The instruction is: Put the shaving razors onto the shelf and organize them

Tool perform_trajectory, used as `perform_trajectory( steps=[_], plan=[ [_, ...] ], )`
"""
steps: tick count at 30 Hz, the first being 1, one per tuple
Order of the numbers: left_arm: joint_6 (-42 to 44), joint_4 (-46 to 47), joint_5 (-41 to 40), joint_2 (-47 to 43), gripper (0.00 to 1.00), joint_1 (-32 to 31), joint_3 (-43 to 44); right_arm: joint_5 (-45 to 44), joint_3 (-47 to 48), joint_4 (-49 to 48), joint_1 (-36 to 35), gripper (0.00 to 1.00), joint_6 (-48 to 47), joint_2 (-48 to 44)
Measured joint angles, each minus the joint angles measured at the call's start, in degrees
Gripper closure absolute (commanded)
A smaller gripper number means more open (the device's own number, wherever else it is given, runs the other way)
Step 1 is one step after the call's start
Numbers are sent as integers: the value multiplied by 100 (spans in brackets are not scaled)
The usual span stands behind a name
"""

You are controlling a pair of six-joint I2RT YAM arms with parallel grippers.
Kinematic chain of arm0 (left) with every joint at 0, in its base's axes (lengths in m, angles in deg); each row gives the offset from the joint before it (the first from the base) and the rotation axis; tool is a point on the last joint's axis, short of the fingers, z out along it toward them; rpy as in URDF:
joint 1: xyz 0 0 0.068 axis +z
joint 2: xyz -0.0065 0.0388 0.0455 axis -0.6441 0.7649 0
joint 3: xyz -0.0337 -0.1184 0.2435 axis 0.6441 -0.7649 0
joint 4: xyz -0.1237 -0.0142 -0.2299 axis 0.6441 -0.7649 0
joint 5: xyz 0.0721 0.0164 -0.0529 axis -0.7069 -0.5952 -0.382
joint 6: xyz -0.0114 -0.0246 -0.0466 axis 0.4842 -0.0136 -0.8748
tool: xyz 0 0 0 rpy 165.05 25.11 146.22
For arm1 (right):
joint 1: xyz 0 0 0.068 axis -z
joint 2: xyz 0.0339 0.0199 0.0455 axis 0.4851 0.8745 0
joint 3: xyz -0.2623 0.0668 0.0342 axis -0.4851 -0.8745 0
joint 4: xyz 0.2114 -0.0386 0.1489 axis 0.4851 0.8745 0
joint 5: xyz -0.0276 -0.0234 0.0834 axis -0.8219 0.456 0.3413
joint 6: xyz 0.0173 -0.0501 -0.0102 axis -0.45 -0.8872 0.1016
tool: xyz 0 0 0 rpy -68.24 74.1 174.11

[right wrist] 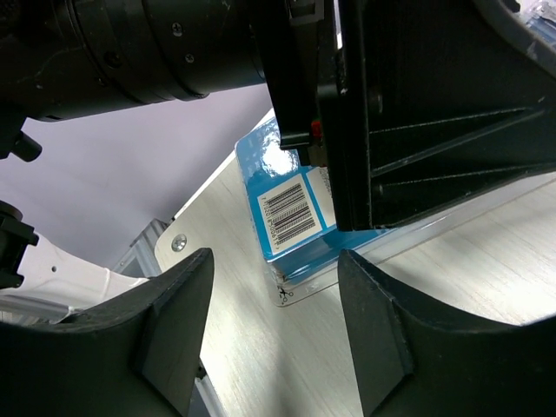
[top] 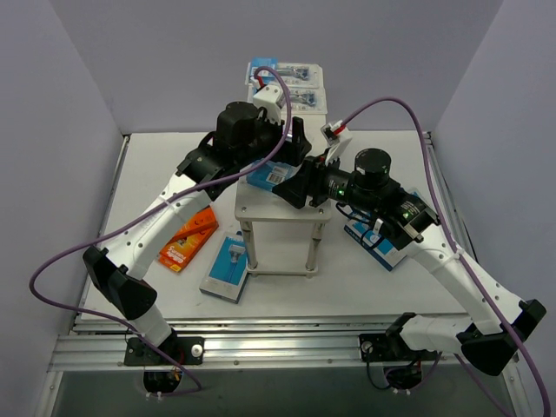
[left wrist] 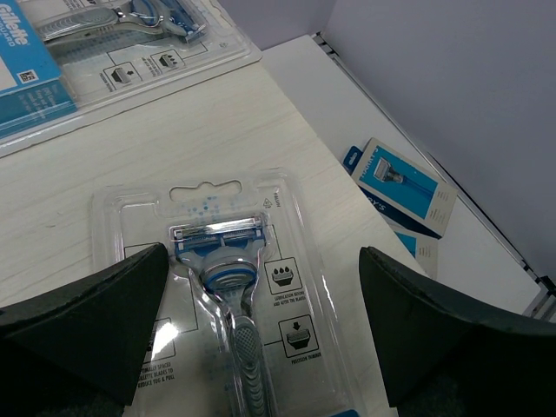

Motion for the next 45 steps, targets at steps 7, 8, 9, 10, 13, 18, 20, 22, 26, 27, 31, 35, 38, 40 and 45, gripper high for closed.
perform_trajectory(
  steps=[7, 8, 9, 10, 13, 18, 20, 22, 26, 27, 31, 35, 38, 40, 45],
  plan=[
    [-173, 37, 260, 0, 0, 0, 0, 0, 0, -46, 0, 38, 0, 0],
    [-210, 50, 321, 0, 0, 0, 0, 0, 0, -48, 0, 38, 0, 0],
    [-249, 59, 367, 0, 0, 0, 0, 0, 0, -57, 0, 38, 0, 0],
    [-291, 72, 413, 0, 0, 0, 0, -2, 0, -66, 0, 37, 0, 0],
    [-361, 81, 520, 0, 0, 0, 0, -7, 0, -74, 0, 36, 0, 0],
    [-358, -20, 501, 2, 1, -2, 127, -26, 0, -85, 0, 35, -2, -7],
    [-308, -153, 389, 35, 3, -7, 352, -57, -9, -83, 0, 34, -2, -22],
    [-254, -205, 269, 63, 6, -13, 610, -68, -31, -85, 0, 34, -7, -46],
    [-122, -234, -20, 70, 6, -20, 1104, -131, -33, -31, 0, 32, -28, -98],
    [-94, -234, -81, 74, 6, -20, 1224, -155, -33, 2, 0, 32, -42, -116],
    [55, -247, -352, 68, 6, -20, 1580, -227, -33, 149, 0, 31, -114, -199],
    [323, -295, -723, -168, 6, -20, 1410, -376, -33, 315, 0, 39, -212, -315],
    [527, -369, -1014, -704, 6, -22, 796, -516, -31, 444, 0, 52, -271, -376],
    [645, -376, -1215, -1235, 6, -22, 210, -573, -26, 505, 0, 59, -291, -380],
    [850, -479, -1764, -2793, 6, -22, -1228, -579, -4, 627, -11, 68, -345, -374]
  ],
)
